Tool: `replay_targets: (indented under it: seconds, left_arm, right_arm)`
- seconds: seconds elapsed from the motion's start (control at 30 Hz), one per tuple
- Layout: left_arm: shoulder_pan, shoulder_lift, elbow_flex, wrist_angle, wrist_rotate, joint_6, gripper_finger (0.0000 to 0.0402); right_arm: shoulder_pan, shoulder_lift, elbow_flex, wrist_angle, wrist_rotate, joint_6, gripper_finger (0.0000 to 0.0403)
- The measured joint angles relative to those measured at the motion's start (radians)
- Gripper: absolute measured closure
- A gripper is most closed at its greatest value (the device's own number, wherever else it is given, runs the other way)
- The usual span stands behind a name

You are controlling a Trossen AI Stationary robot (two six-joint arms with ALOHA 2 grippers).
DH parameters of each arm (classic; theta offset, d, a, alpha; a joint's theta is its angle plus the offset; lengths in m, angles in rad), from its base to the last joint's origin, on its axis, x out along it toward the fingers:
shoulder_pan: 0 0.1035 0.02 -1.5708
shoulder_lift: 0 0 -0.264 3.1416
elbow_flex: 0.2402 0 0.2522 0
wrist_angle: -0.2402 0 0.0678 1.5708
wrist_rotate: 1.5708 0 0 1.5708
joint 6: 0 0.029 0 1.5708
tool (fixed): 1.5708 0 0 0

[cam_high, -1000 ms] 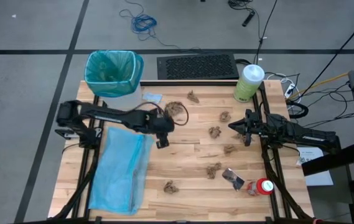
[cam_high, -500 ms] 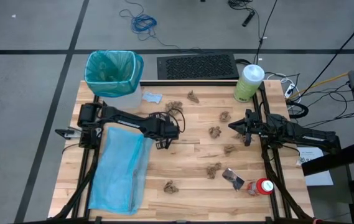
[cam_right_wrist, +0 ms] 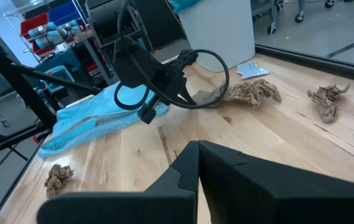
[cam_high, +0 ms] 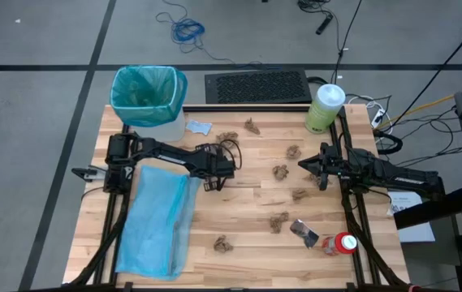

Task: Place trash/remove bag and relplace
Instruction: Put the brown cardboard paper into the blue trash bag inside the white trash bin

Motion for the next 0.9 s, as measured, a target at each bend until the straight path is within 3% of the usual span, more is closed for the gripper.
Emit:
replay_targets:
  seconds: [0.2, 0.53, 0.9]
  left_arm:
    - [-0.007, -0.076, 0.0, 0.008, -0.022, 0.004, 0.04]
    - [-0.022, -0.351, 0.094, 0.004, -0.056, 0.087, 0.0401]
    - [-0.023, -0.586, 0.295, -0.146, -0.327, 0.105, 0.0401]
  right_arm:
    - [0.0, 0.0, 0.0, 0.059, 0.0, -0.011, 0.0403]
    - [0.0, 0.0, 0.0, 0.169, 0.0, -0.017, 0.0403]
    - [0.0, 0.001, 0.0, 0.225, -0.008, -0.05, 0.0403]
